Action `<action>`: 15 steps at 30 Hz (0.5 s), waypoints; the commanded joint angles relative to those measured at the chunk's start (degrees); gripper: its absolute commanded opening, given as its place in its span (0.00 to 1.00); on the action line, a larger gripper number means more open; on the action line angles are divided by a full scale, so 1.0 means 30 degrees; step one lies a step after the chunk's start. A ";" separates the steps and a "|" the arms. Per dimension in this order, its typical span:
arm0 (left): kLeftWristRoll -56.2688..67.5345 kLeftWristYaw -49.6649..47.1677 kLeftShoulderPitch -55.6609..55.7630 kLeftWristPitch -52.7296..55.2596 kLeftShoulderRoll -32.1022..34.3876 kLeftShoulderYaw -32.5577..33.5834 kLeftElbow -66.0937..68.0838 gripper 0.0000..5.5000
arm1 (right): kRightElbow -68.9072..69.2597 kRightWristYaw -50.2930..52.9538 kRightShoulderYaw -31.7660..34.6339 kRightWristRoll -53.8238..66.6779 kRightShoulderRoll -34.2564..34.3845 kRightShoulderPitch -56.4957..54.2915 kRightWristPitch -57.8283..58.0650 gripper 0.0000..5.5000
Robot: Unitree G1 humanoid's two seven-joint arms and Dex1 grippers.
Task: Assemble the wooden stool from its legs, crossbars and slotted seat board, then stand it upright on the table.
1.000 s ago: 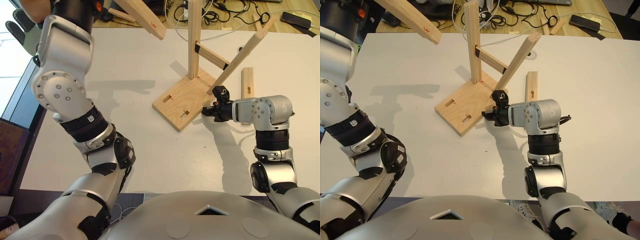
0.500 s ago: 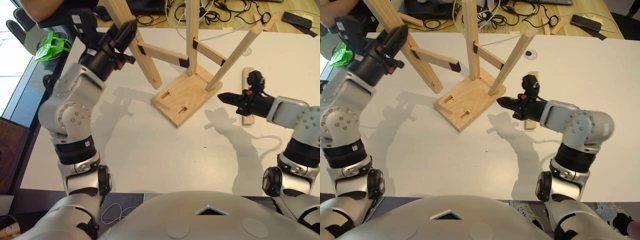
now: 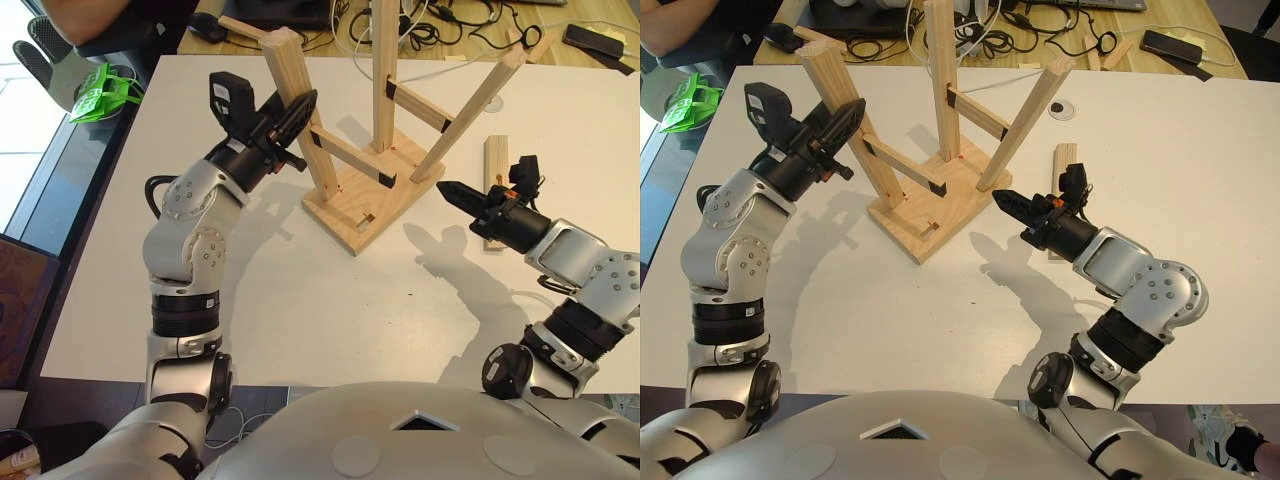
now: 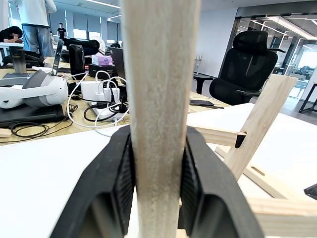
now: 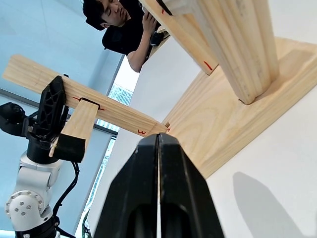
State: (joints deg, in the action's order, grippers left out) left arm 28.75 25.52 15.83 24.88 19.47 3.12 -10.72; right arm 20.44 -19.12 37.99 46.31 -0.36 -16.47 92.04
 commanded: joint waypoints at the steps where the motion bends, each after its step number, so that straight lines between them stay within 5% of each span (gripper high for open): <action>1: -0.0785 0.0247 0.0057 -0.0497 -0.0130 -0.0310 0.0839 0.19 | -0.0014 0.0536 0.0139 0.0428 0.0177 -0.0457 0.0131 0.00; 15: -0.0352 0.2008 -0.0186 -0.0321 -0.0320 -0.0783 0.1260 0.19 | -0.0425 0.1074 0.0066 0.0211 0.0075 -0.0836 -0.0204 0.00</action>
State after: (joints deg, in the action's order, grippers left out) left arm 27.56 31.73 16.56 22.93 19.07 0.34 -7.73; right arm 19.46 -16.71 38.37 46.97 0.05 -18.15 91.69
